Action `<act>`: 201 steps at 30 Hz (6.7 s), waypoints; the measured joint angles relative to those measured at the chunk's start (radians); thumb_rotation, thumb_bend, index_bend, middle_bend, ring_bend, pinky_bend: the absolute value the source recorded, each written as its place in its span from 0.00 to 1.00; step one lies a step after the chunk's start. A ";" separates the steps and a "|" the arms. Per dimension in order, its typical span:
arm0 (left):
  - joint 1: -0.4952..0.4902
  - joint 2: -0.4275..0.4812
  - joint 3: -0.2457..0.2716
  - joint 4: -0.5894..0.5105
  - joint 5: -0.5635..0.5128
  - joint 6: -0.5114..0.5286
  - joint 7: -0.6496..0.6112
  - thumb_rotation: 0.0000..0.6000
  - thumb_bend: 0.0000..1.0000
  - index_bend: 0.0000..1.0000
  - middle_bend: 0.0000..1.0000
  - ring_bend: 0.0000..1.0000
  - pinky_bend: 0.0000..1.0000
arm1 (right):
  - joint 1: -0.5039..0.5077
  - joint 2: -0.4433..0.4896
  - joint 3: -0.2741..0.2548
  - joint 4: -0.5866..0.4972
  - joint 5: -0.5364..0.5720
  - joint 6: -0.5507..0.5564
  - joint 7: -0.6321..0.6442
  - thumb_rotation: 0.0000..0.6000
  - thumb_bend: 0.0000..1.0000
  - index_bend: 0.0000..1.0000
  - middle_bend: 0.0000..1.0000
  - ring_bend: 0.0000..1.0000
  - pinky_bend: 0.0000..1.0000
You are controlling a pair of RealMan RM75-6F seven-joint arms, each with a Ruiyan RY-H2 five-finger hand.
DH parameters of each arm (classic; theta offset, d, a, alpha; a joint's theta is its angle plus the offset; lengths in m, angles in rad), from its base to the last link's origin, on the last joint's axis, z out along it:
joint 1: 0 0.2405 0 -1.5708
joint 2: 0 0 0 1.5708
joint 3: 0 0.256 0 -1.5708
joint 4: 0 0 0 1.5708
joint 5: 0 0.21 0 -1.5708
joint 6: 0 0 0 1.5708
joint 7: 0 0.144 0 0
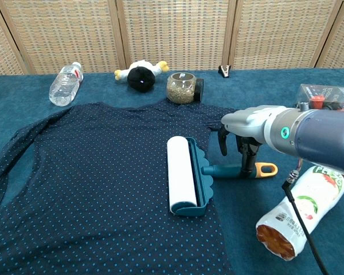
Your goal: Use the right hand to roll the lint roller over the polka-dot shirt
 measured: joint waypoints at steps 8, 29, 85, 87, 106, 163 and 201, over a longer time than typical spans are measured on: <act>-0.003 -0.001 0.000 0.000 -0.005 -0.006 0.001 1.00 0.00 0.00 0.00 0.00 0.00 | -0.014 -0.045 -0.014 0.054 -0.029 0.006 -0.006 1.00 0.38 0.41 1.00 1.00 1.00; -0.010 -0.002 -0.002 0.004 -0.022 -0.019 0.002 1.00 0.00 0.00 0.00 0.00 0.00 | -0.049 -0.115 -0.006 0.146 -0.089 -0.032 -0.002 1.00 0.65 0.55 1.00 1.00 1.00; -0.072 0.030 -0.020 0.061 -0.096 -0.160 -0.150 1.00 0.00 0.00 0.00 0.00 0.00 | 0.334 -0.344 0.106 0.490 0.031 -0.044 -0.460 1.00 0.93 0.75 1.00 1.00 1.00; -0.072 0.028 -0.020 0.060 -0.097 -0.159 -0.145 1.00 0.00 0.00 0.00 0.00 0.00 | 0.318 -0.330 0.089 0.503 0.017 -0.042 -0.465 1.00 0.93 0.75 1.00 1.00 1.00; -0.080 0.018 -0.024 0.058 -0.119 -0.167 -0.113 1.00 0.00 0.00 0.00 0.00 0.00 | 0.227 -0.250 0.060 0.557 -0.029 -0.058 -0.525 1.00 0.93 0.75 1.00 1.00 1.00; -0.093 -0.002 -0.027 0.067 -0.145 -0.183 -0.075 1.00 0.00 0.00 0.00 0.00 0.00 | 0.179 -0.301 0.083 0.648 -0.105 -0.087 -0.633 1.00 0.93 0.75 1.00 1.00 1.00; -0.067 0.017 -0.017 0.054 -0.092 -0.124 -0.114 1.00 0.00 0.00 0.00 0.00 0.00 | 0.128 -0.280 0.141 0.364 -0.192 -0.016 -0.480 1.00 0.00 0.00 1.00 1.00 1.00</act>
